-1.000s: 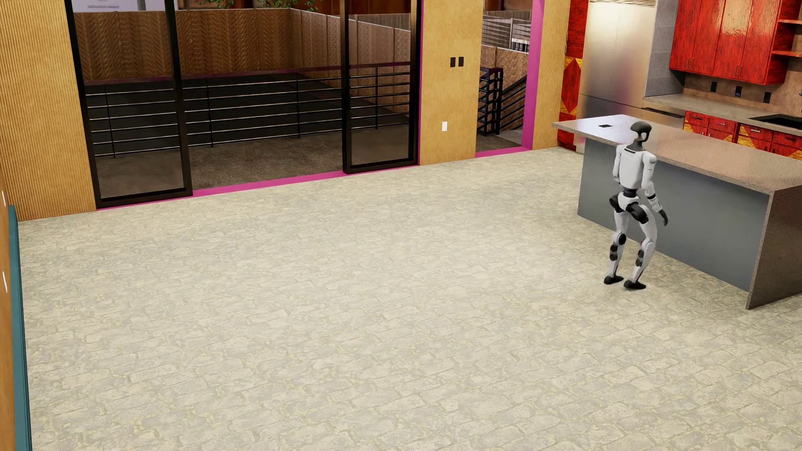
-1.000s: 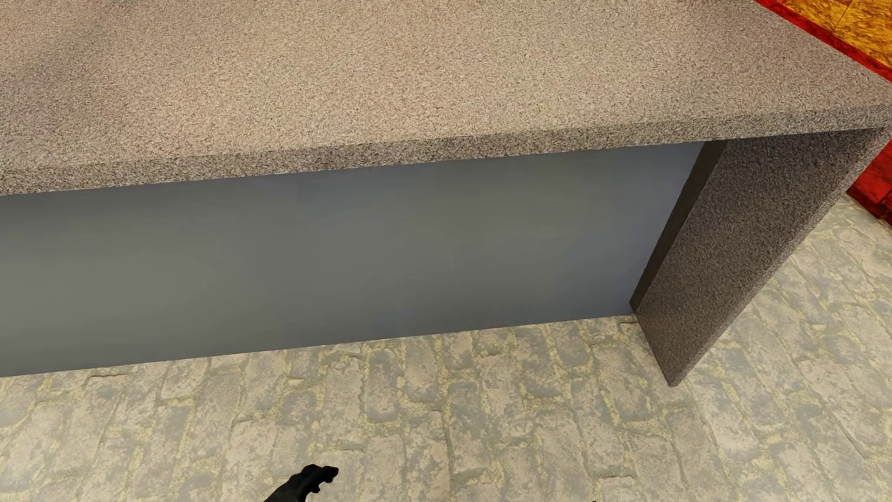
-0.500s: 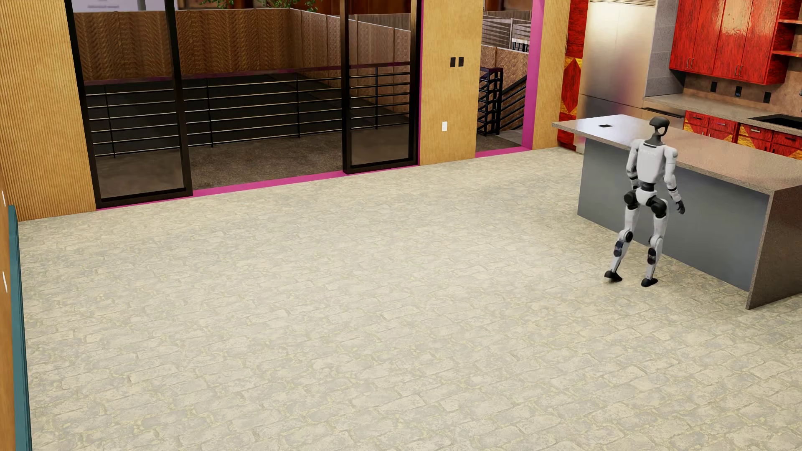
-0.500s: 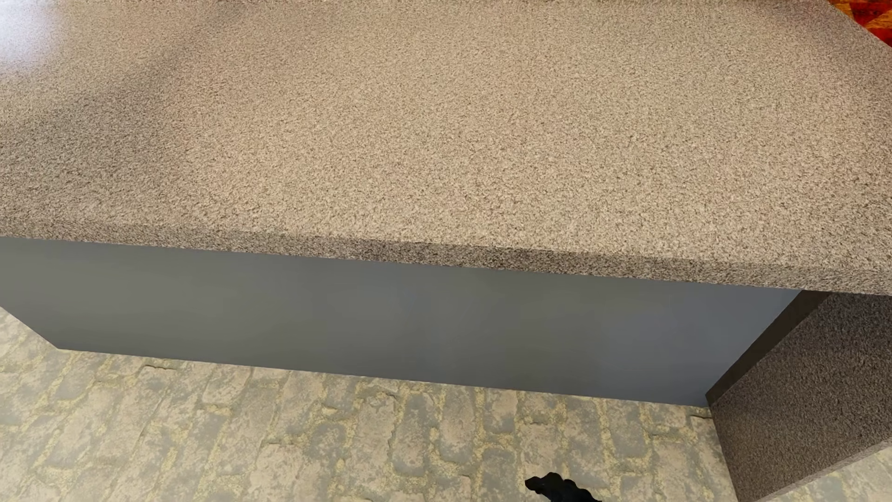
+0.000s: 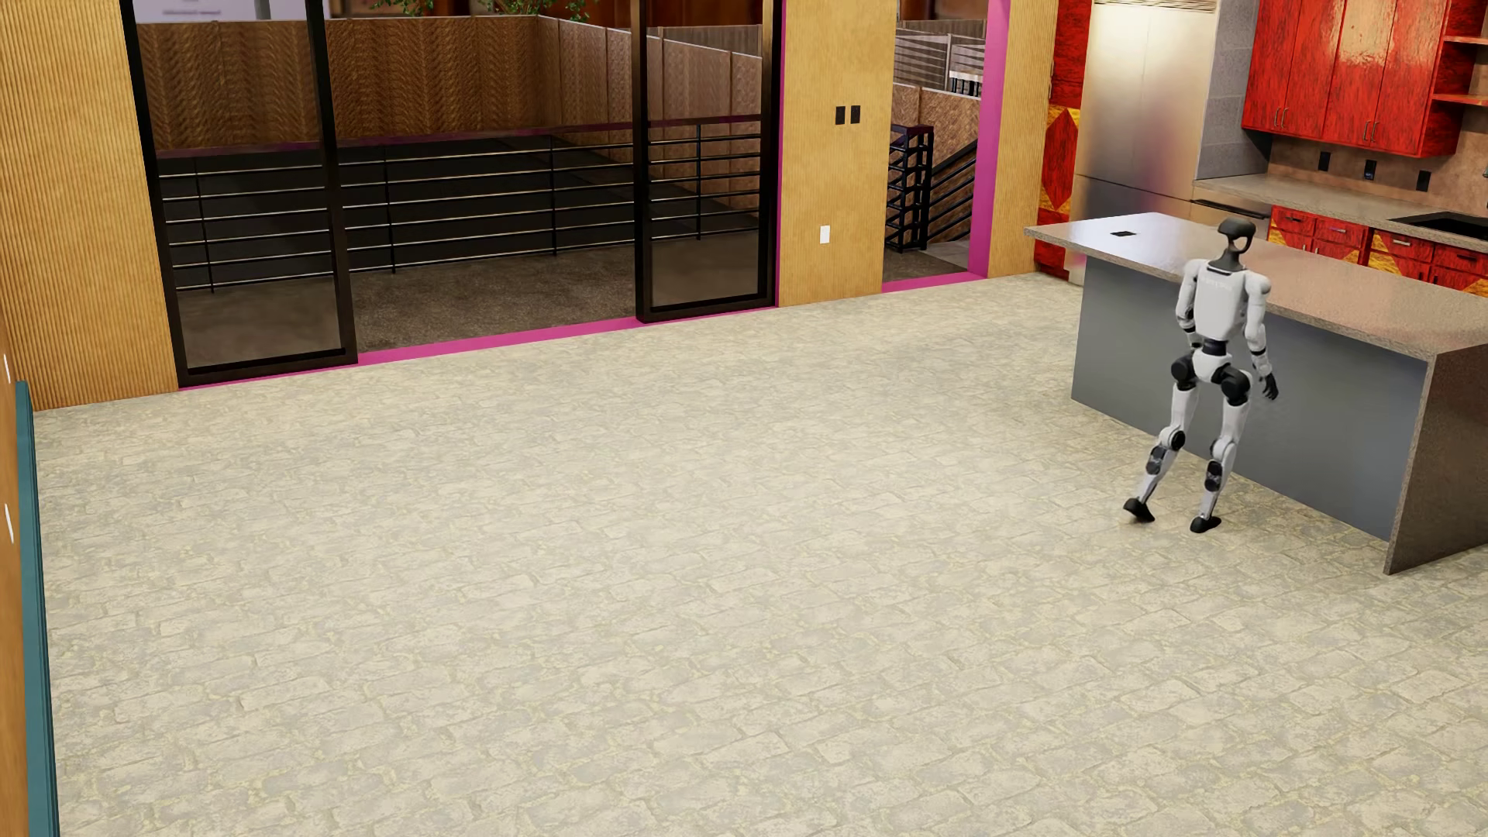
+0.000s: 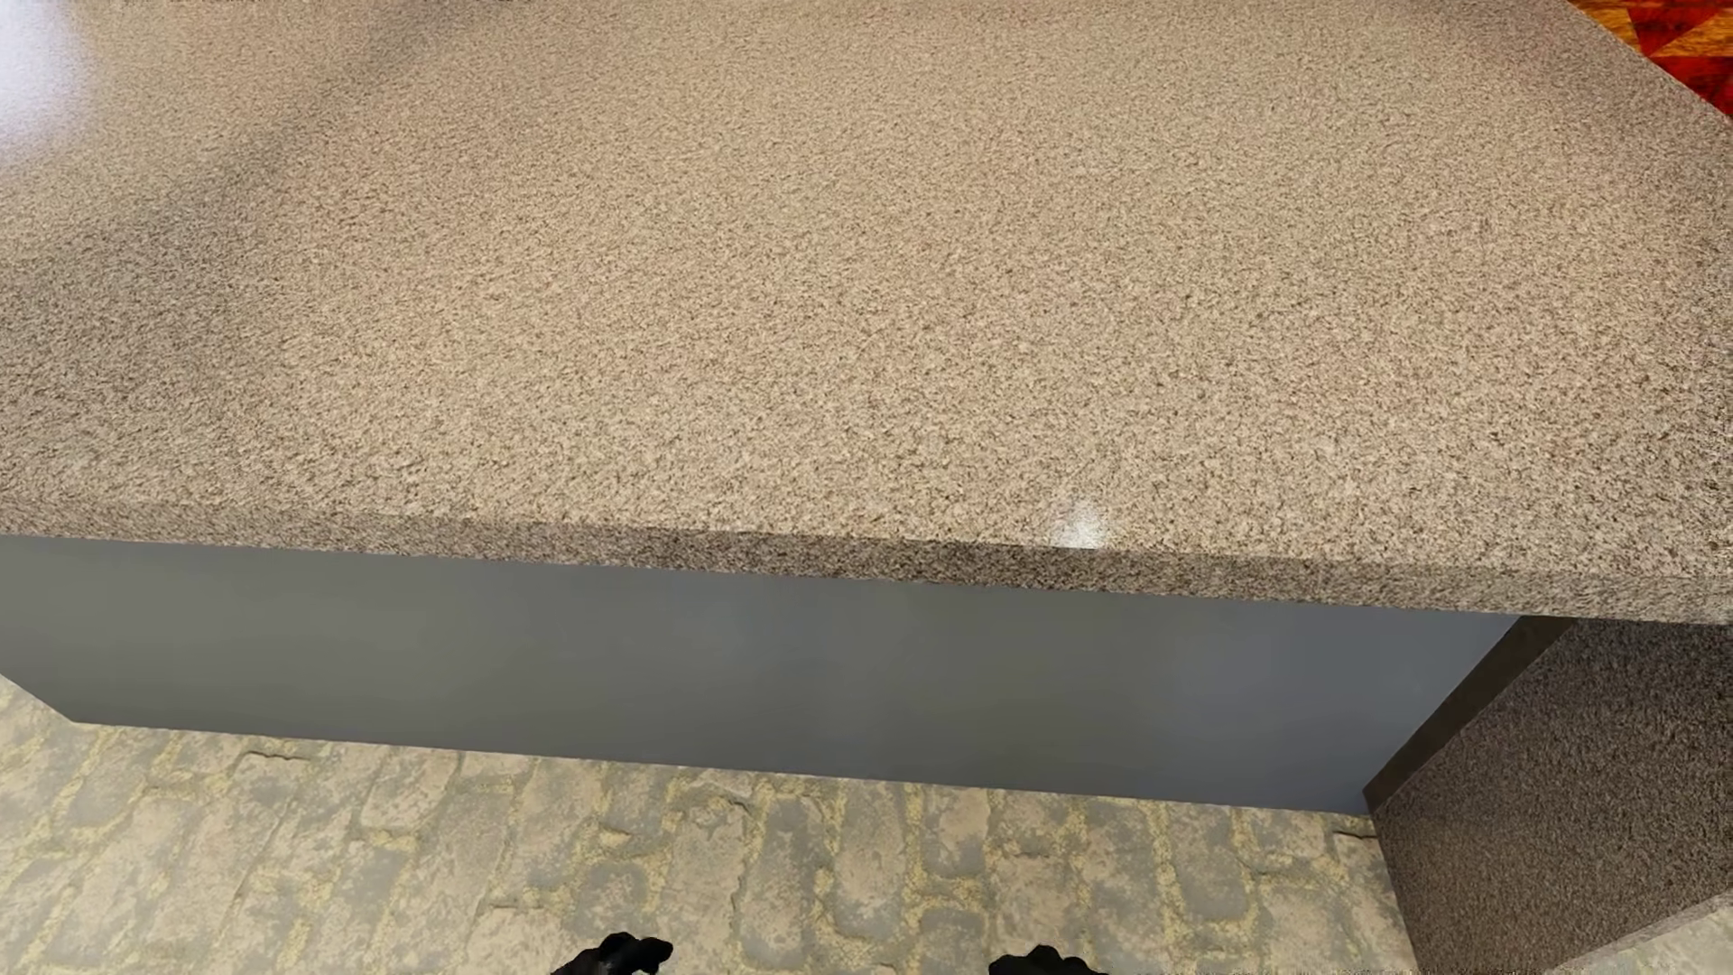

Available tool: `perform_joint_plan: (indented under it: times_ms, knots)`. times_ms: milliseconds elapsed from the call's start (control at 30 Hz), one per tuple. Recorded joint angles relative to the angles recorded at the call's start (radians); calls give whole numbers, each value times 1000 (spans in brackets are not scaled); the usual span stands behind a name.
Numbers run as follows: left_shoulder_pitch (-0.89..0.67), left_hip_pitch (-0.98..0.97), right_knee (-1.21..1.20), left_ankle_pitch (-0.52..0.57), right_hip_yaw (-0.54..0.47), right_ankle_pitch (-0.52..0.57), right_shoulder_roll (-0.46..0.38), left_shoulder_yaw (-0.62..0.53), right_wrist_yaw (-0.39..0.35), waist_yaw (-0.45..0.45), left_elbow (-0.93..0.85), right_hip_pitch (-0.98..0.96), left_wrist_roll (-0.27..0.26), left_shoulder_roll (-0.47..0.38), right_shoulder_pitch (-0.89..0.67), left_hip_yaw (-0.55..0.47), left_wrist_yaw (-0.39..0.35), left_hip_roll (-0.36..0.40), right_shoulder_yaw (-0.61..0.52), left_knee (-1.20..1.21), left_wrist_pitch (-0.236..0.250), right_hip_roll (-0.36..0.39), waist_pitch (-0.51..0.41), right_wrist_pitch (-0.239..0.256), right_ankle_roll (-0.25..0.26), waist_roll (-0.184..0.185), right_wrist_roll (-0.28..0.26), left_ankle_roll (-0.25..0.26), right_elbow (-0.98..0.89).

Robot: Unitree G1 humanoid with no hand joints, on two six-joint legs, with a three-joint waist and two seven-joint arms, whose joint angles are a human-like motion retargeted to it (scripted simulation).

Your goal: Go to the counter

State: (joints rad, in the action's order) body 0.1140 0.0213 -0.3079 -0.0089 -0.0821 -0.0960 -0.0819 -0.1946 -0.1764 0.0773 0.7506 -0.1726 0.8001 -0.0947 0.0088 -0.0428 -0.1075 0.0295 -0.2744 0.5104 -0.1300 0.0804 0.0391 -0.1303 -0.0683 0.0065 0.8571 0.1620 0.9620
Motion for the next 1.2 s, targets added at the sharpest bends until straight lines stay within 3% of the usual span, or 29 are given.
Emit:
perform_joint_plan:
  times_ms: [433, 567, 767, 967, 1100, 1200]
  knots:
    - [-6, -128, -41, 42, 1, -40, -14, 20, 2, 11, 63, -19, 19, -45, 66, 21, 28, -56, 57, 242, -10, 57, 2, -21, -8, 35, 6, 54, 1]
    - [11, -177, -52, -42, 14, -47, -15, 38, -1, 4, 25, -32, 12, -44, 46, 57, 17, -90, 59, 319, -2, 62, -5, 7, 1, 46, 14, 78, -3]
    - [17, -173, -18, -229, -6, -30, -12, 31, -6, -11, 16, -24, 14, -26, -11, 180, 17, -169, 52, 70, -9, 54, -6, 24, 13, 53, 19, -62, -23]
    - [14, -256, -12, -226, -30, -21, -1, 45, -6, -22, 3, -31, 20, -32, -35, -24, 12, -90, 35, -1, -13, 50, -20, 30, 34, 48, 13, -28, -31]
    - [13, -180, 8, -210, -57, -9, -3, 43, -15, -19, 21, -17, 20, -22, -15, 33, 14, -74, 38, -138, -13, 27, -18, 20, 55, 41, 2, -107, -22]
    - [-12, -145, 9, -183, -47, -11, -1, 29, -79, -19, 51, -10, 34, -18, 35, 22, 25, -37, 57, -209, -12, -11, -15, -14, 74, 25, 1, -123, -23]
